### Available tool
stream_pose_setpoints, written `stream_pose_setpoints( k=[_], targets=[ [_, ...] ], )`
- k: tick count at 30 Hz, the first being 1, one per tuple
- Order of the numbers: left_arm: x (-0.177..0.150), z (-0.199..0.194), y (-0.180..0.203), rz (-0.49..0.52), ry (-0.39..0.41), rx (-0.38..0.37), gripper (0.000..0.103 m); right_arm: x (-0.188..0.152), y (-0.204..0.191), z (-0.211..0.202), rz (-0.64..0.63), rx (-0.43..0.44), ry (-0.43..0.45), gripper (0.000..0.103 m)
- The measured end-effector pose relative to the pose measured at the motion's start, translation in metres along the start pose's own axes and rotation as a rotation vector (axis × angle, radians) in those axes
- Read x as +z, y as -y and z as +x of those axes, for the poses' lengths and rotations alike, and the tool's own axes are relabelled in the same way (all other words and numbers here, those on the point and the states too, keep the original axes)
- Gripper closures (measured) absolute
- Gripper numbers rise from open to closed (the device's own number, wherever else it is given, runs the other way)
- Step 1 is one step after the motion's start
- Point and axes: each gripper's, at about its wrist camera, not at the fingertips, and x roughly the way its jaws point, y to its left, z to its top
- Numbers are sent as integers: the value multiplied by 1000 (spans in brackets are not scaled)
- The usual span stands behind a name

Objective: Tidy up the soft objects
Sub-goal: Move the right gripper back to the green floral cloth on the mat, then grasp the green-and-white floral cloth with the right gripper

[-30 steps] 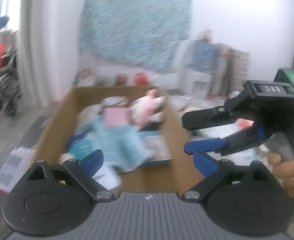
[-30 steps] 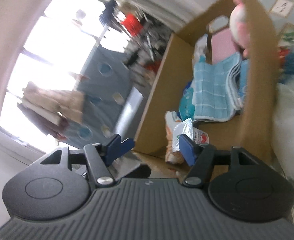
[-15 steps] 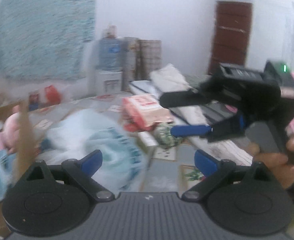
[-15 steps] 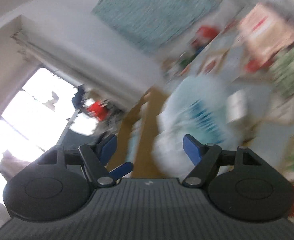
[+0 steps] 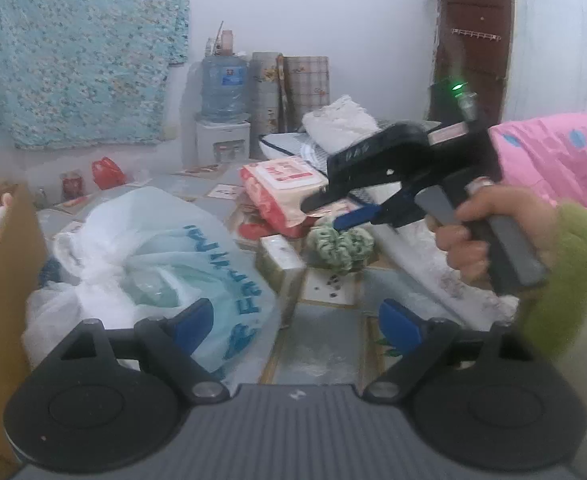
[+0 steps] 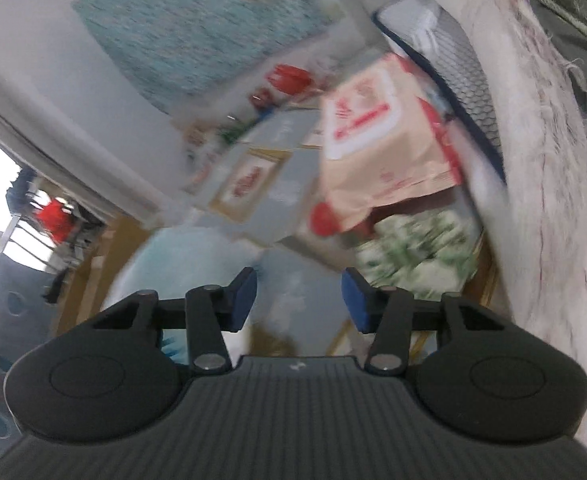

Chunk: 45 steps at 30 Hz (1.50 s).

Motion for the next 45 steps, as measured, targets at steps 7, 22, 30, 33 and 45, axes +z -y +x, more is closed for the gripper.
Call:
stream_pose_setpoints(
  k=[7, 22, 30, 33, 45],
  targets=[
    [-3, -7, -4, -16, -16, -18, 12, -6, 31, 38, 61, -83, -87, 59],
    [-41, -5, 10, 49, -163, -100, 11, -126, 13, -18, 173, 194, -295, 49],
    [-43, 10, 30, 103, -195, -121, 11, -137, -3, -54, 101, 307, -246, 27],
    [-44, 18, 36, 108, -201, -124, 11, -130, 0, -67, 91, 346, -206, 27],
    [-41, 47, 52, 134, -222, -79, 12, -127, 27, -69, 13, 143, -70, 47]
  ],
)
